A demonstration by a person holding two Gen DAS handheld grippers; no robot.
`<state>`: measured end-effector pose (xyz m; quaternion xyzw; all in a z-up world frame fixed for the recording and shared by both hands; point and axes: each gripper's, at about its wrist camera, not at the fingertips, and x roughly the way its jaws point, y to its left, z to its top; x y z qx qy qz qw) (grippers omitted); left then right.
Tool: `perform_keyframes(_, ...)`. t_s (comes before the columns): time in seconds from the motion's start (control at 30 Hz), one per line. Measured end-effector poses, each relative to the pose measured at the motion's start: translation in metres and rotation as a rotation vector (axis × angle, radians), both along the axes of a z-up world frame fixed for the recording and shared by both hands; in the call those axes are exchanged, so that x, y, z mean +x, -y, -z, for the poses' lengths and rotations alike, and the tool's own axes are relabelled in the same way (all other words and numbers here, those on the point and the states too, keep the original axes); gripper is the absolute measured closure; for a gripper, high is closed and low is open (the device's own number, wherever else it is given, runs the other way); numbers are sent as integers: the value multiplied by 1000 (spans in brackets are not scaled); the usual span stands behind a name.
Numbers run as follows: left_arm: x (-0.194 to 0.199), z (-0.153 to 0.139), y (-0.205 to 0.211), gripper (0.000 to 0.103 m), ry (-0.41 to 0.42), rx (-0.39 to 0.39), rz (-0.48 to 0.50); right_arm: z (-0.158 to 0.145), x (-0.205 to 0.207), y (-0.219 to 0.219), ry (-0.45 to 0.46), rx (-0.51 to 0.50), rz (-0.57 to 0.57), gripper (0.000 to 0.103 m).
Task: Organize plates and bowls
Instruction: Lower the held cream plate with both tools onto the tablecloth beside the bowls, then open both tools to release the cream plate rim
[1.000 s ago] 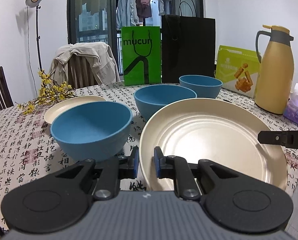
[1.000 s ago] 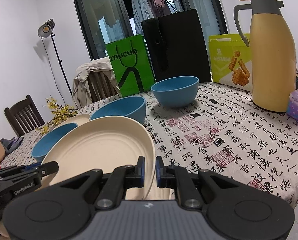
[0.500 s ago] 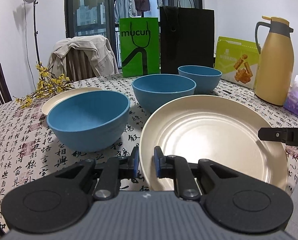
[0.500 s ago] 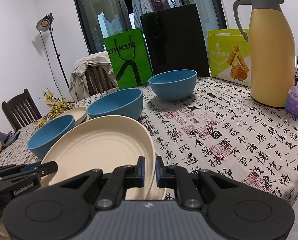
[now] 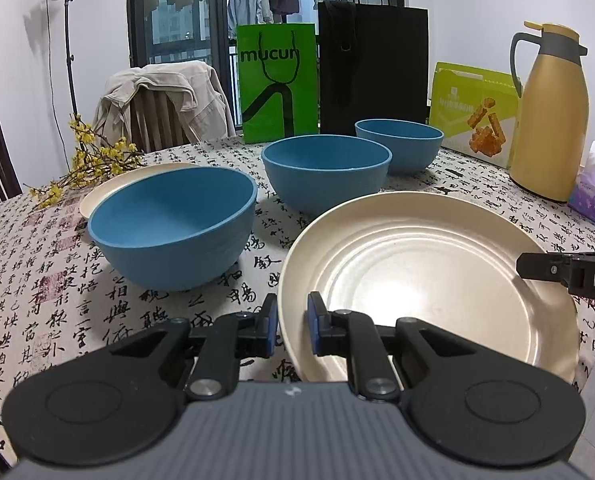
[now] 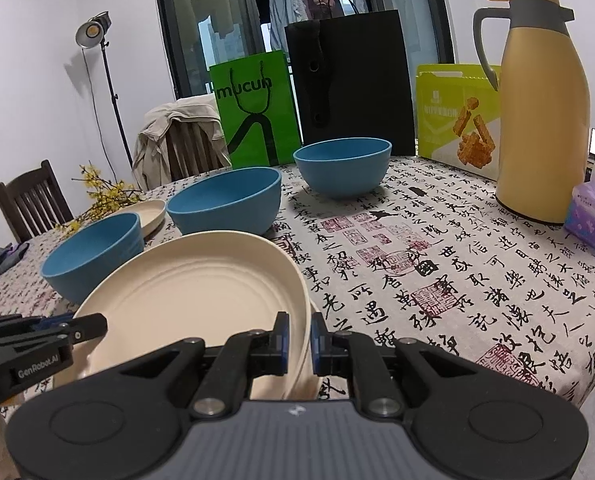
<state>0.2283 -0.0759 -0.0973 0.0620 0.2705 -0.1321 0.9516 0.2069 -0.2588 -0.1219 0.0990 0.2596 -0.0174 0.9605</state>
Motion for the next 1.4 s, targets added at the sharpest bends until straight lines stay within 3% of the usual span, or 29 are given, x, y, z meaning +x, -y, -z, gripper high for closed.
perform_keyframes(0.8, 1, 17, 16, 87, 44, 99, -17, 11, 2, -15, 12, -125, 20, 92)
perform_keyframes(1.4, 0, 21, 20, 87, 52, 120, -15, 24, 6, -22, 3, -215, 15, 89)
